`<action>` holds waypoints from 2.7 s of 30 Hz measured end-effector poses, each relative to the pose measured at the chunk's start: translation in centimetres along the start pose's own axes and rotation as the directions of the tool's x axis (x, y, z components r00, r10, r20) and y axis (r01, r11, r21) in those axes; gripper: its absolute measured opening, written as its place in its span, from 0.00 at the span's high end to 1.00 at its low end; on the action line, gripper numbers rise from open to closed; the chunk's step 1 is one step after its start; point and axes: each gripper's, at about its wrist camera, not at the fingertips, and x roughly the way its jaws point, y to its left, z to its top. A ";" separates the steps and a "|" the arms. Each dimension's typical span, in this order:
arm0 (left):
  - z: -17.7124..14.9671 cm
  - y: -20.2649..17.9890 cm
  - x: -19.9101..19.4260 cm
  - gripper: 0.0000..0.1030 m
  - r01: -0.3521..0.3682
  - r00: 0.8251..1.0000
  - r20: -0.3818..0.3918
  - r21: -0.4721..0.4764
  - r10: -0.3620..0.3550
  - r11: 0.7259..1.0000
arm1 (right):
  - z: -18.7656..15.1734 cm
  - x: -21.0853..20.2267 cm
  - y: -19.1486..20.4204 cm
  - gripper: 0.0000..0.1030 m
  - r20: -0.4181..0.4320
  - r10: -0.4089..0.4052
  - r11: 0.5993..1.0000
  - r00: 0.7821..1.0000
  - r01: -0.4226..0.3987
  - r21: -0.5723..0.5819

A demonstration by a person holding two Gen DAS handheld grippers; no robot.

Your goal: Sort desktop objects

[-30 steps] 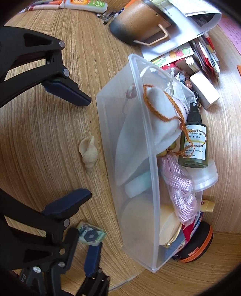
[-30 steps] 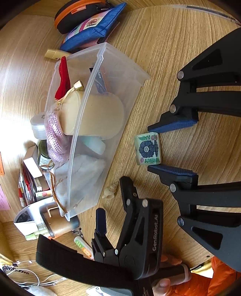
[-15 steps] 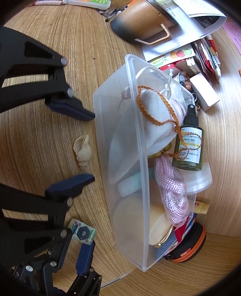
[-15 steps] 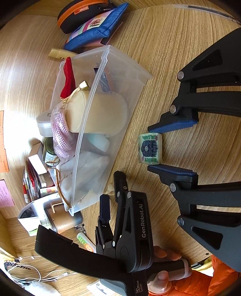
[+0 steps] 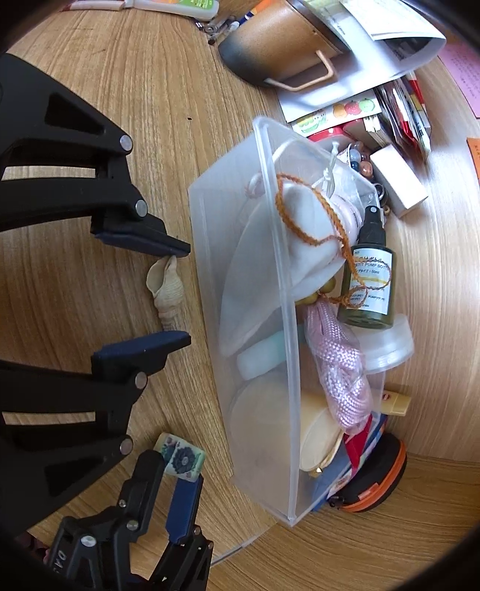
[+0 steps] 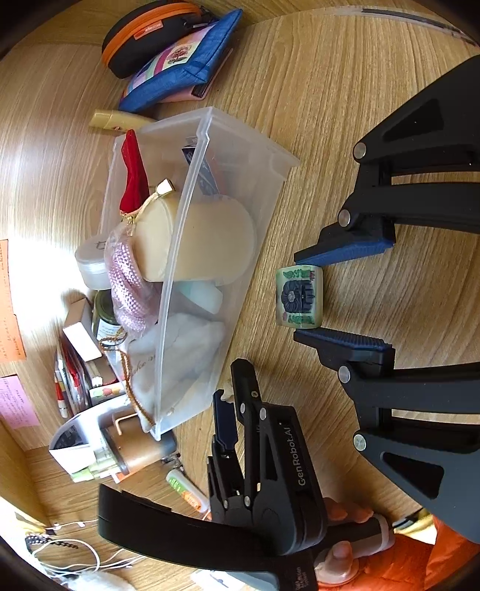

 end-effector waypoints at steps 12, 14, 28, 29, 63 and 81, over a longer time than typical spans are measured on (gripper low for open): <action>1.3 -0.5 -2.4 0.61 0.068 0.994 0.090 -0.006 -0.068 0.998 | 1.3 -3.1 0.5 0.70 0.072 -0.008 1.000 0.997 0.009 -0.008; 0.8 0.1 -3.8 0.61 0.103 0.990 0.101 0.001 -0.103 0.995 | 1.9 -3.4 0.8 0.70 0.081 -0.013 1.000 0.997 0.015 -0.023; 1.4 1.2 -5.6 0.61 0.104 0.983 0.152 0.026 -0.107 0.994 | 2.1 -3.5 0.7 0.70 0.067 -0.072 0.996 0.995 0.075 -0.040; 1.3 1.2 -5.4 0.61 0.108 0.983 0.149 0.027 -0.111 0.994 | 1.7 -3.3 0.4 0.70 0.048 -0.085 0.996 0.995 0.087 -0.035; 0.4 -0.1 -5.6 0.61 0.158 0.978 0.134 0.045 -0.163 0.986 | -0.2 -3.0 -0.3 0.78 0.029 -0.107 0.994 0.994 0.108 -0.013; 2.8 1.6 -6.9 0.61 0.140 0.969 0.202 0.024 -0.141 0.990 | 4.5 -5.6 0.4 0.78 0.182 -0.094 0.995 0.979 0.098 -0.014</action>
